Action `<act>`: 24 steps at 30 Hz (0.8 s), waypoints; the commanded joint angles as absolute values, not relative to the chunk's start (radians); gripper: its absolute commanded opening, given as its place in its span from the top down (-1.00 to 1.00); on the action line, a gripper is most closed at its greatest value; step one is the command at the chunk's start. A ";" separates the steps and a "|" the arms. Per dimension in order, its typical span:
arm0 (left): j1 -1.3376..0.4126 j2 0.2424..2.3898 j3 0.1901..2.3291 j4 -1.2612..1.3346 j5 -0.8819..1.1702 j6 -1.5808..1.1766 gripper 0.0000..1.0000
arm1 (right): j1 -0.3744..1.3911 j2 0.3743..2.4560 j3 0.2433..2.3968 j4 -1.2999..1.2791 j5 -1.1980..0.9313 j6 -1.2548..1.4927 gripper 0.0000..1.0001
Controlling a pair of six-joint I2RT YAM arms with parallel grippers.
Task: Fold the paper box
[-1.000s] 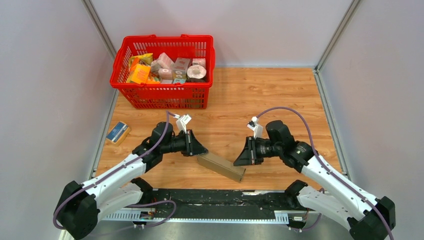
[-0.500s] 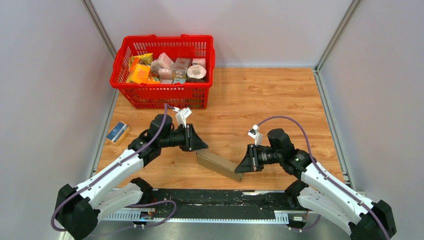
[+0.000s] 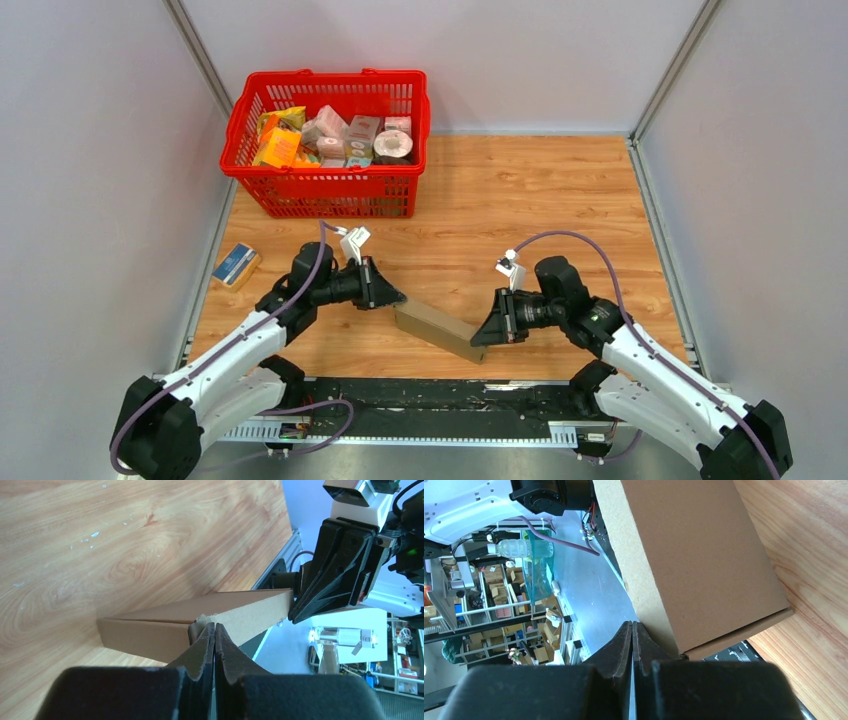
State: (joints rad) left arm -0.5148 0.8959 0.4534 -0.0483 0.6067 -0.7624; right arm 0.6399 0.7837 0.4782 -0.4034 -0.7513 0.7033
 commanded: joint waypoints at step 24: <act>-0.511 0.819 0.414 -0.126 0.621 -0.736 0.86 | 0.611 0.761 0.462 -0.486 -0.715 0.641 0.85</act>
State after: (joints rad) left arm -0.5102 0.8177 0.4881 -0.1497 0.6197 -0.7414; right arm 0.6159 0.7475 0.4755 -0.4507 -0.7589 0.6830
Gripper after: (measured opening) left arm 0.090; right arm 0.076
